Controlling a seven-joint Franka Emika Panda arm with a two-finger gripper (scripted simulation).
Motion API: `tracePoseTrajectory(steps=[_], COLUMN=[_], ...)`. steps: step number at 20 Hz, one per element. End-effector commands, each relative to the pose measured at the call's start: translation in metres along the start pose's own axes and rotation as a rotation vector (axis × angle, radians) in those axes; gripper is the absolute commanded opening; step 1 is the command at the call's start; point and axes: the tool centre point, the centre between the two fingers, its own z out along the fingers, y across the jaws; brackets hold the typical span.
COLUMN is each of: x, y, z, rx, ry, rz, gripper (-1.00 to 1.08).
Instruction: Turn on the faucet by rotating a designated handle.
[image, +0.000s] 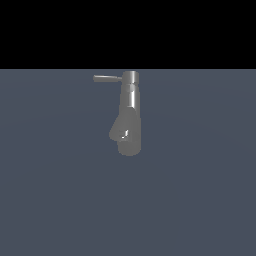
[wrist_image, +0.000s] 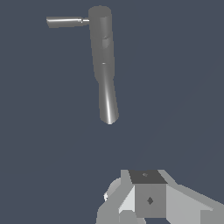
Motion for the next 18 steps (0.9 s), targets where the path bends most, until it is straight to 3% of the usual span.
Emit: tracePoseTrajectory(steps=[1,18], x=[0.013,0.108], y=[-0.004,-0.044], z=[0.001,0.023], rx=[-0.009,-0.051], ry=[0.001,0.018], rz=[0.053,0.425], gripper=[-1.00,-1.00])
